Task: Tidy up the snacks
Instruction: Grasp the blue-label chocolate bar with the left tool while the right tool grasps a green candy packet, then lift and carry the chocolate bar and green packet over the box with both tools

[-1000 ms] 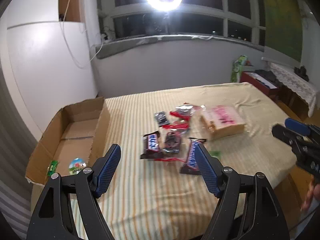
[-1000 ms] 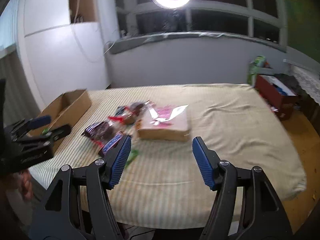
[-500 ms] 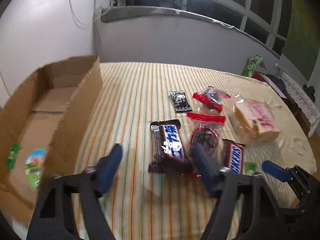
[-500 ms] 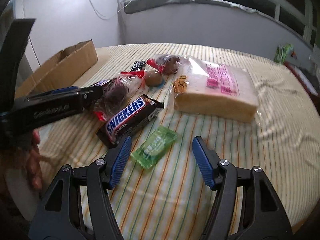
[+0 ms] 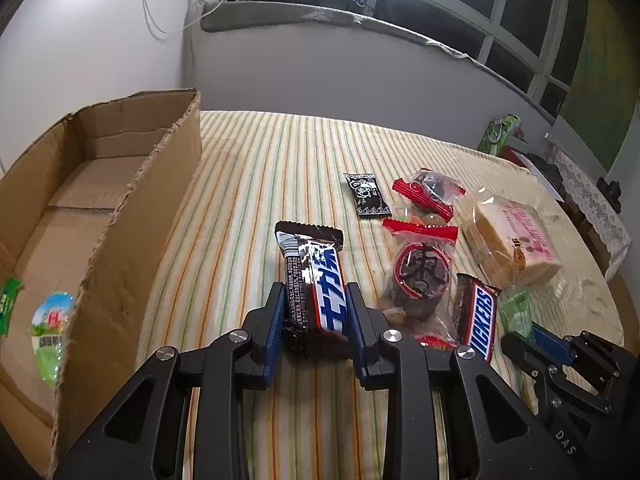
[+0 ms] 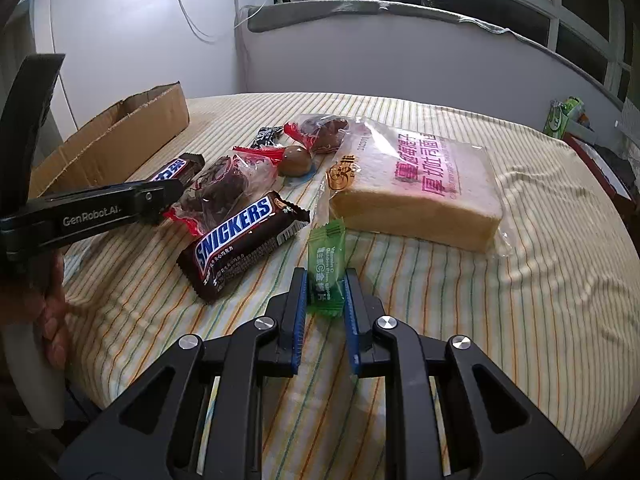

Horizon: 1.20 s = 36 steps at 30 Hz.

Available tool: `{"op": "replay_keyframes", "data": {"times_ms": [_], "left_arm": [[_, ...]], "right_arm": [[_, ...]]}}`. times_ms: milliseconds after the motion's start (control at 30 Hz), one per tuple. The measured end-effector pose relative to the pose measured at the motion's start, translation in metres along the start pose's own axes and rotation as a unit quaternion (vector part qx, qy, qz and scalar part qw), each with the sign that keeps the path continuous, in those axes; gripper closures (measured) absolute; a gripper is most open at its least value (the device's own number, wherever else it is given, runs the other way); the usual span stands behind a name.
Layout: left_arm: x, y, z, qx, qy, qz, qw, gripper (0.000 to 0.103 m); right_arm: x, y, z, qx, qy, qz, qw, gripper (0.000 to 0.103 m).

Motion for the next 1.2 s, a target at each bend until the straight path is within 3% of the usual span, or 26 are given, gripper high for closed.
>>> {"op": "replay_keyframes", "data": {"times_ms": [400, 567, 767, 933, 1200], "left_arm": [[0.007, 0.017, -0.008, 0.012, -0.017, 0.021, 0.9996, 0.076], [0.017, 0.016, -0.024, 0.028, -0.019, 0.029, 0.999, 0.076], [0.033, 0.007, -0.074, 0.079, 0.0, 0.048, 0.9958, 0.076], [0.041, -0.006, -0.132, 0.142, 0.008, 0.06, 0.9881, 0.076], [0.045, -0.006, -0.161, 0.174, 0.013, 0.066, 0.9825, 0.076]], "right_arm": [[0.014, 0.01, -0.018, 0.015, 0.02, 0.027, 0.999, 0.086], [0.018, 0.004, -0.044, 0.041, 0.037, 0.037, 0.998, 0.086], [0.012, -0.015, -0.1, 0.097, 0.061, 0.03, 0.993, 0.086], [0.001, -0.03, -0.153, 0.149, 0.08, 0.02, 0.985, 0.086], [-0.01, -0.033, -0.176, 0.171, 0.084, 0.017, 0.982, 0.086]]}}
Point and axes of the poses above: each gripper's, at about its wrist camera, not at the fingertips, and z roughly the way its jaws point, x to its right, y to its underside, the point moved 2 cm from there along z, roughly the way its jaws point, and after that the axes turned 8 degrees about -x, right-handed, at the moved point
